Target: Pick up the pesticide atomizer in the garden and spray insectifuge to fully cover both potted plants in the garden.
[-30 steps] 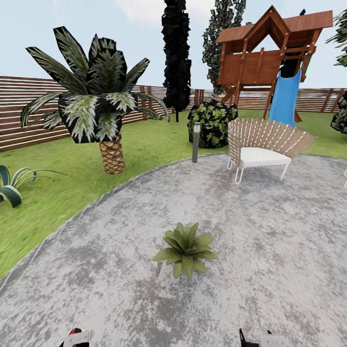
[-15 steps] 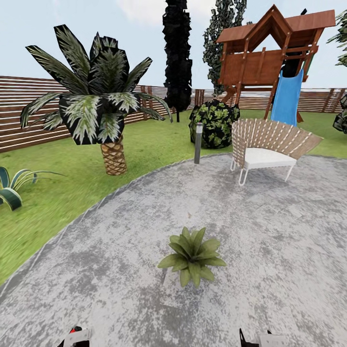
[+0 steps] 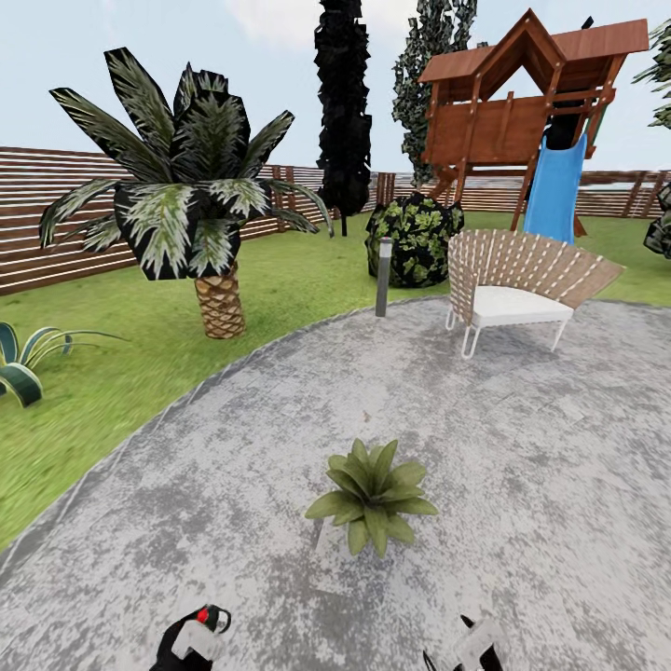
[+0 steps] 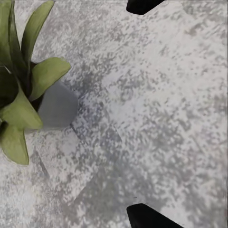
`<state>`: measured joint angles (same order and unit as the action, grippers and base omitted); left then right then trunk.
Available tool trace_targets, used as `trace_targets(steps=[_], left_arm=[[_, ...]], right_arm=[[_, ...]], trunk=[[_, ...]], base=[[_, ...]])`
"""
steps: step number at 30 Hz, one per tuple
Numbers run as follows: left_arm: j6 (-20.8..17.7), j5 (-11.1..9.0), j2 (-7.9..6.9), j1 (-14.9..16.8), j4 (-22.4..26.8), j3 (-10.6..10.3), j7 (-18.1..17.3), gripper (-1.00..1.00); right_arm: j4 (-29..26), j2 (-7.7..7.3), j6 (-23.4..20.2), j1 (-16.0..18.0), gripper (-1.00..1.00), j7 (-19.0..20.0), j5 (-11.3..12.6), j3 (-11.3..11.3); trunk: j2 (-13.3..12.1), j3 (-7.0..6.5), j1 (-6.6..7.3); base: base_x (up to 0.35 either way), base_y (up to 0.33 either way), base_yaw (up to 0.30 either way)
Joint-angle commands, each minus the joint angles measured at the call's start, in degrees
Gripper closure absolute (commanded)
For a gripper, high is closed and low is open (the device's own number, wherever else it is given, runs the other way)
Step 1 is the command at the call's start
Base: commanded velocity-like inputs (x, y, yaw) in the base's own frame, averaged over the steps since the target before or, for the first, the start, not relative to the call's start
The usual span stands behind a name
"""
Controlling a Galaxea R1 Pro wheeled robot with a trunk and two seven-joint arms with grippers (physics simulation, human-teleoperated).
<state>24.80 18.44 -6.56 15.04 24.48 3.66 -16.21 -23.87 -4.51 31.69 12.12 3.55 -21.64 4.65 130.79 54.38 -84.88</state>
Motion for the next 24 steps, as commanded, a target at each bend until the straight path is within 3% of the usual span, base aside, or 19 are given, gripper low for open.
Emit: trace_targets(steps=[1, 5, 6, 7, 8, 12, 13, 14, 21, 24], left_arm=[[0.05, 2.10, 0.06, 0.79, 0.17, 0.42, -2.50, 1.00], [-0.71, 5.23, 0.03, 3.75, 0.29, 0.36, -10.13, 1.00], [-3.49, 6.37, -0.02, 5.44, 0.47, 0.31, -16.50, 1.00], [-5.77, 7.60, -0.03, 6.47, 0.65, 0.30, -20.53, 1.00], [-6.44, 8.14, -0.05, 6.83, 0.70, 0.30, -21.78, 1.00], [-9.19, 13.60, 0.03, 9.27, 0.81, 0.33, -27.82, 1.00], [-10.26, 17.28, 0.25, 9.94, 0.82, 0.37, -29.09, 1.00], [-10.98, 18.77, 0.40, 10.06, 0.83, 0.37, -29.72, 1.00], [-12.88, 22.65, 1.02, 10.20, 1.45, 0.37, -32.14, 1.00], [-15.38, 25.68, 2.37, 10.26, 3.40, 0.33, -34.30, 1.00]], right_arm=[[-0.66, -0.05, -0.44, 0.26, -1.00, 1.41, -2.25, 0.20], [-3.63, -0.06, -4.06, 1.36, -1.00, 8.05, -7.72, 0.26], [-6.09, -0.06, -6.66, 2.03, -1.00, 14.15, -9.14, 0.27], [-7.64, -0.06, -7.48, 2.45, -1.00, 17.75, -9.47, 0.27], [-8.12, -0.06, -7.67, 2.58, -1.00, 18.90, -9.54, 0.27], [-11.78, 0.09, -8.31, 3.44, -1.00, 27.91, -9.78, 0.34], [-14.21, 0.23, -8.44, 3.96, 1.00, 32.50, -9.81, 0.36], [-14.89, 0.26, -8.46, 4.26, 1.00, 34.28, -9.82, 0.38], [-16.39, 0.52, -8.49, 5.11, 1.00, 39.01, -9.84, 0.54], [-17.06, 0.80, -8.49, 5.90, 1.00, 41.49, -9.83, 0.69]], trunk=[[0.02, 0.05, 0.01], [0.02, 0.05, 0.01], [0.02, 0.05, 0.01], [0.02, 0.05, 0.01], [0.02, 0.05, 0.01], [0.02, 0.05, 0.01], [0.02, 0.05, 0.01], [0.02, 0.05, 0.01], [0.02, 0.05, 0.01], [0.02, 0.05, 0.01]], base=[[0.000, 0.000, 0.000], [0.000, 0.000, 0.000], [0.000, 0.000, 0.000], [0.000, 0.000, 0.000], [0.000, 0.000, 0.000], [0.000, 0.000, 0.000], [0.000, 0.000, 0.000], [0.000, 0.000, 0.000], [0.000, 0.000, 0.000], [0.000, 0.000, 0.000]])
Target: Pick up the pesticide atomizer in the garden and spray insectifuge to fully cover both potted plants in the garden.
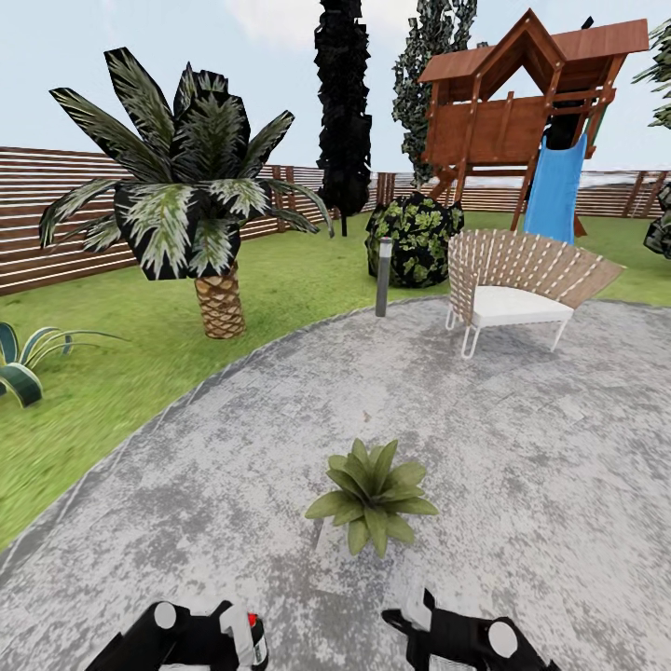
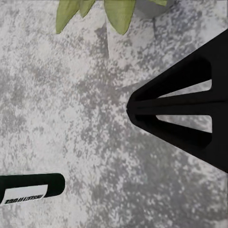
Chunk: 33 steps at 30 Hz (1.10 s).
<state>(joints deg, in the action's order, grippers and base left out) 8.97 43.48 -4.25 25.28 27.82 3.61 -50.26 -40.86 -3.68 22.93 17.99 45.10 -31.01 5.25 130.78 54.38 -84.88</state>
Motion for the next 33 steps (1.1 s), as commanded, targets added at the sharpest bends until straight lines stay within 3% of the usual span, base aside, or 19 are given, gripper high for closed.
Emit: trace_targets(steps=[1, 3, 7, 10, 15, 20, 24, 28, 33], left_arm=[[0.03, 1.30, 0.46, 0.03, 0.53, 0.37, -0.58, 1.00], [-0.81, 2.99, 1.90, 0.09, 1.69, 0.16, -1.18, 1.00], [-2.59, 6.38, 3.44, 0.41, 2.47, -1.04, -2.02, 1.00], [-2.98, 7.25, 4.27, 0.53, 2.56, -1.40, -2.17, 1.00], [-3.00, 7.48, 5.13, 0.56, 2.58, -1.75, -2.29, 1.00], [-3.15, 7.46, 5.43, 0.56, 2.51, -5.06, -2.23, 1.00], [-3.18, 7.42, 5.66, 0.56, 2.50, -6.34, -2.21, 1.00], [-3.09, 7.48, 7.65, 0.56, 2.52, -6.58, -2.14, 1.00], [-3.08, 7.50, 8.99, 0.56, 2.58, -6.60, -2.12, 1.00]], right_arm=[[-0.17, 0.29, 0.21, 0.31, 1.00, 1.12, -0.45, 0.16], [-0.30, 1.21, -1.09, 1.25, 1.00, 3.95, -0.46, 0.31], [-0.35, 2.53, -4.43, 2.37, 1.00, 5.82, -0.45, 0.42], [-0.36, 3.47, -4.98, 2.53, 1.00, 6.07, -0.45, 0.45], [-0.41, 4.97, -5.11, 2.57, 1.00, 6.13, -0.45, 0.46], [-0.44, 5.30, -5.14, 2.59, 1.00, 6.14, -0.44, 0.46], [-0.45, 5.37, -5.17, 2.76, 1.00, 6.14, -0.38, 0.46], [-0.40, 6.69, -5.17, 2.92, 1.00, 6.14, -0.36, 0.46], [-0.38, 6.90, -5.17, 2.93, 1.00, 6.14, -0.36, 0.53]], trunk=[[0.02, 0.06, 0.01], [0.02, 0.06, 0.01], [0.02, 0.06, 0.01], [0.02, 0.06, 0.01], [0.02, 0.06, 0.01], [0.02, 0.06, 0.01], [0.02, 0.06, 0.01], [0.02, 0.06, 0.01], [0.02, 0.06, 0.01]], base=[[0.000, 0.000, 0.000], [0.000, 0.000, 0.000], [0.000, 0.000, 0.000], [0.000, 0.000, 0.000], [0.000, 0.000, 0.000], [0.000, 0.000, 0.000], [0.000, 0.000, 0.000], [0.000, 0.000, 0.000], [0.000, 0.000, 0.000]])
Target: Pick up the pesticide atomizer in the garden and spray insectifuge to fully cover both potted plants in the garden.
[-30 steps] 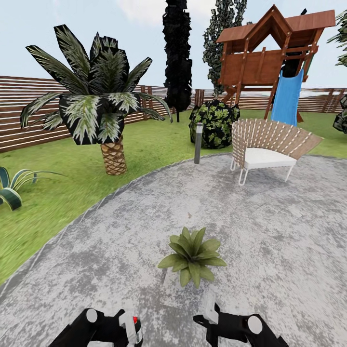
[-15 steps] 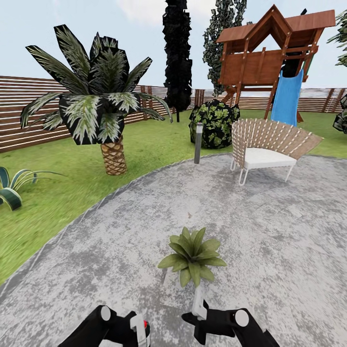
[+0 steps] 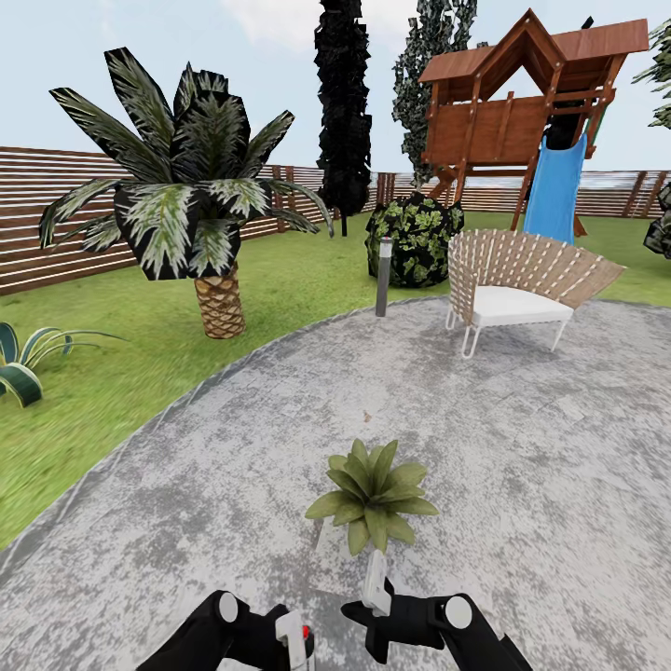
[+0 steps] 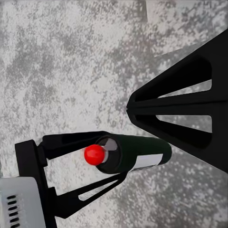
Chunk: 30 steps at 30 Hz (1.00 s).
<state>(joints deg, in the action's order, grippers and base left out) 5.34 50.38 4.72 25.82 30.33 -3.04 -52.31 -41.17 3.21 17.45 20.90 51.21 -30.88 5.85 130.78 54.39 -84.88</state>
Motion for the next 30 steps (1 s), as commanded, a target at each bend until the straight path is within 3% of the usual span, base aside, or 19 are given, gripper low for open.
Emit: trace_targets(steps=[1, 6, 19, 30], left_arm=[[0.55, 0.60, 0.26, 0.02, 0.07, 0.04, -0.04, 1.00], [0.63, 0.60, 1.34, 0.13, 0.14, -0.02, 0.01, 1.00], [0.90, 0.02, 1.63, 0.80, 1.56, 0.13, -0.29, 1.00], [1.16, -0.02, 2.92, 0.72, 1.75, 0.31, -0.35, 1.00]], right_arm=[[-0.06, 0.03, 0.30, 0.02, 1.00, 0.04, -0.49, -0.06], [-0.05, 0.12, 0.31, 0.02, 1.00, 0.04, -0.49, -0.05], [0.04, 0.13, 0.34, 0.02, 1.00, 0.00, -0.49, -0.05], [0.04, 0.12, 0.34, 0.02, 1.00, 0.00, -0.49, -0.05]], trunk=[[0.02, 0.05, 0.01], [0.02, 0.05, 0.01], [0.02, 0.05, 0.01], [0.02, 0.05, 0.01]], base=[[0.000, 0.000, 0.000], [0.000, 0.000, 0.000], [0.000, 0.000, 0.000], [0.000, 0.000, 0.000]])
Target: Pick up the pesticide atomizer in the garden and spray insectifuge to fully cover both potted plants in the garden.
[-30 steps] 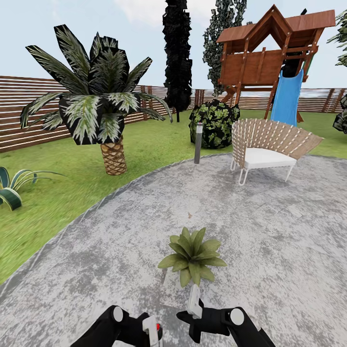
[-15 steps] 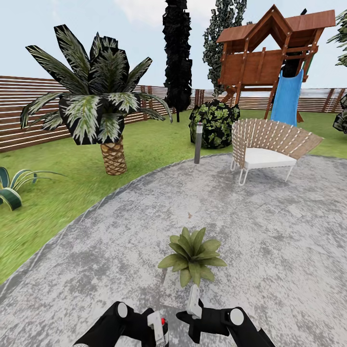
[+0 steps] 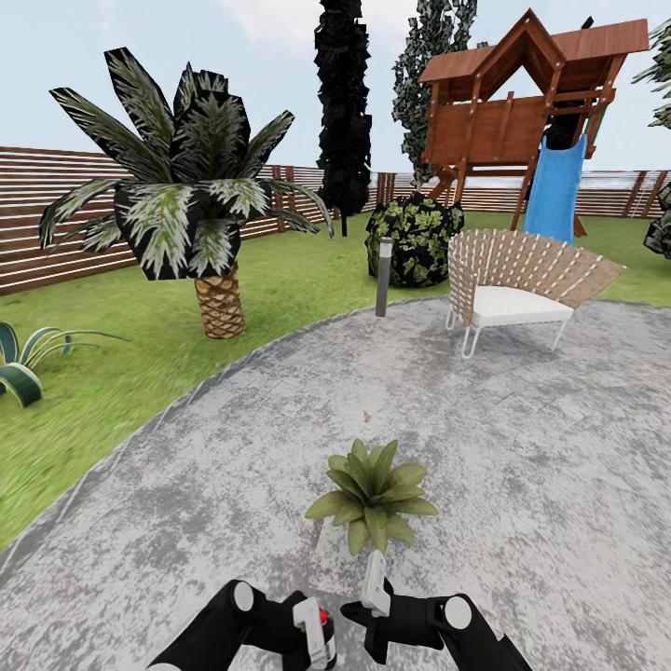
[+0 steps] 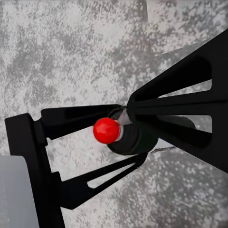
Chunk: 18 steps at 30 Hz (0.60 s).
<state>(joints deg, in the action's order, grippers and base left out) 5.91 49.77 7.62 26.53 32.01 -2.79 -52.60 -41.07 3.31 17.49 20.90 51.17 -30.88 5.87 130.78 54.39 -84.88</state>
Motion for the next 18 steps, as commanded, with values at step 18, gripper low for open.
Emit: trace_targets(steps=[18], left_arm=[[0.74, 0.35, 1.36, 0.01, 0.07, 0.06, -0.13, 1.00]], right_arm=[[-0.07, 0.03, 0.33, 0.02, 1.00, -0.02, -0.49, -0.07]], trunk=[[0.02, 0.05, 0.01]], base=[[0.000, 0.000, 0.000]])
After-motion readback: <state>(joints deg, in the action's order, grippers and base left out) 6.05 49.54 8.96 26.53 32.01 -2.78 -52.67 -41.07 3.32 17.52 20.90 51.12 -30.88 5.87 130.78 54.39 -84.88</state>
